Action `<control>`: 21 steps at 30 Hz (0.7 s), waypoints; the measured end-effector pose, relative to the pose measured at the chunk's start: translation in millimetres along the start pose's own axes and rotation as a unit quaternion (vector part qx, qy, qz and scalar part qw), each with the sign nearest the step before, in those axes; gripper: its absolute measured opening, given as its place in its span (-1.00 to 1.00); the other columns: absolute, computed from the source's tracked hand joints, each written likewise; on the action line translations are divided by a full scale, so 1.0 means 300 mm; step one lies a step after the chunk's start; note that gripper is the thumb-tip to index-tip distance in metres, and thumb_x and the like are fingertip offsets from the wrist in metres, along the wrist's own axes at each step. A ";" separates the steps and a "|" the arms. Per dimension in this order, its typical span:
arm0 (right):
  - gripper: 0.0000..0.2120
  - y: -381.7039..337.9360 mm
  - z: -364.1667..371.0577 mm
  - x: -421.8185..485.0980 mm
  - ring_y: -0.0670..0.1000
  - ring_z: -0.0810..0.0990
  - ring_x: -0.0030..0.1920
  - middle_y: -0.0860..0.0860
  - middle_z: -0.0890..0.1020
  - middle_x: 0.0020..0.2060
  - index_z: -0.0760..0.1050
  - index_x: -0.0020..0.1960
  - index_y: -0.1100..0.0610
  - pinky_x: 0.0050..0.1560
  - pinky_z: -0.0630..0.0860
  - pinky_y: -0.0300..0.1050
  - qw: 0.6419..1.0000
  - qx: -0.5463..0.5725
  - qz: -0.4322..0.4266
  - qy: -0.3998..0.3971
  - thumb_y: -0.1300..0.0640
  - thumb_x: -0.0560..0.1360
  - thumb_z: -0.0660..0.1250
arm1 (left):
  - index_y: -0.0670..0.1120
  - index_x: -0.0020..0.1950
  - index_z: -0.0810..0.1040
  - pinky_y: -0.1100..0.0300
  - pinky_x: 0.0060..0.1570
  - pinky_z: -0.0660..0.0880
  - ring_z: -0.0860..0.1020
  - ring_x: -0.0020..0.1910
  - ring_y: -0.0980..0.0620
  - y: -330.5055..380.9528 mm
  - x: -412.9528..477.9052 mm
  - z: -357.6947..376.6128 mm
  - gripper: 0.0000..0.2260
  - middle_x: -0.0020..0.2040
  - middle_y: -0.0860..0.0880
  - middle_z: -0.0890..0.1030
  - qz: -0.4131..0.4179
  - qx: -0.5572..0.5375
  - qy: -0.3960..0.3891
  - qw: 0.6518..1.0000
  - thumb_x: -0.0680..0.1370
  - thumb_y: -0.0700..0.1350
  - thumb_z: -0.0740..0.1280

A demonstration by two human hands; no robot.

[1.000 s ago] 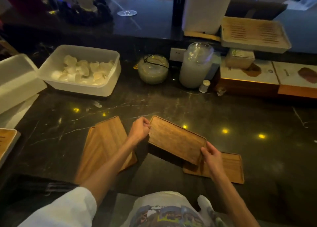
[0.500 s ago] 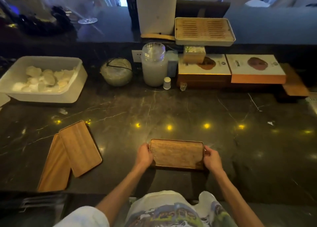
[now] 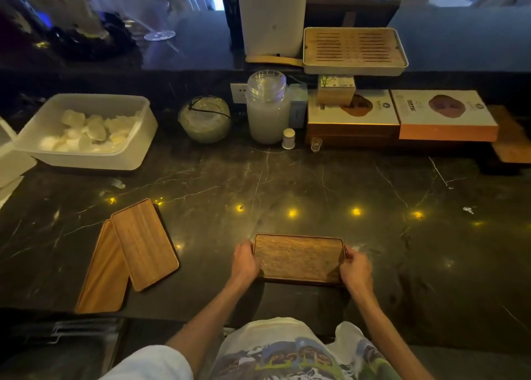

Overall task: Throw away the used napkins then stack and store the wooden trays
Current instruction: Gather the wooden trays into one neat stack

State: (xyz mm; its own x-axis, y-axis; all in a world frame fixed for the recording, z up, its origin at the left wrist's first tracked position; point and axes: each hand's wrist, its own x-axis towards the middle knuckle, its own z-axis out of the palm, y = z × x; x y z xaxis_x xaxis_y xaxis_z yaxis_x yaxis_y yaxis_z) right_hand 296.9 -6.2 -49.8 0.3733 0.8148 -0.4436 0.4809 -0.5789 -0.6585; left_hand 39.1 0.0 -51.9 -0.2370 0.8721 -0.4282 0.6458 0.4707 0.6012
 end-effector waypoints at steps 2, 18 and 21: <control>-0.71 0.010 0.003 0.000 0.06 0.63 -0.07 0.05 0.64 -0.06 0.55 0.25 0.07 -0.04 0.64 0.04 1.000 -0.012 -0.003 0.005 0.25 0.58 0.24 | -0.13 0.14 0.51 0.06 0.10 0.58 0.56 0.07 0.00 -0.008 0.000 0.007 -0.80 0.13 -0.09 0.53 0.009 -0.001 -0.005 1.000 0.53 -0.16 0.38; -0.67 0.044 0.021 0.017 -0.02 0.59 -0.12 0.02 0.64 -0.07 0.52 0.28 0.10 -0.11 0.62 -0.04 0.999 -0.002 -0.007 0.039 0.30 0.56 0.23 | -0.08 0.03 0.51 0.26 -0.12 0.46 0.50 -0.08 0.10 -0.028 0.000 0.019 -0.83 0.00 0.03 0.45 0.017 -0.028 0.011 0.999 0.49 -0.18 0.42; -0.66 0.043 0.019 0.025 0.02 0.60 -0.06 0.07 0.66 0.03 0.51 0.31 0.09 -0.07 0.64 0.01 0.999 0.012 0.014 0.038 0.28 0.56 0.26 | -0.11 0.04 0.51 0.20 -0.09 0.51 0.52 -0.04 0.05 -0.030 0.009 0.015 -0.83 0.02 -0.02 0.50 0.013 -0.024 -0.001 1.000 0.49 -0.23 0.41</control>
State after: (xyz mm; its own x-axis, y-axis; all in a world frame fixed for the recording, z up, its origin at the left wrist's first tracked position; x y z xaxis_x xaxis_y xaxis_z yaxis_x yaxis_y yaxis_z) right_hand 301.5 -7.2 -65.1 0.4455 0.7931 -0.4154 0.4507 -0.5996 -0.6613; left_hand 35.8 -2.3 -61.5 -0.2192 0.8840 -0.4129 0.6169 0.4535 0.6433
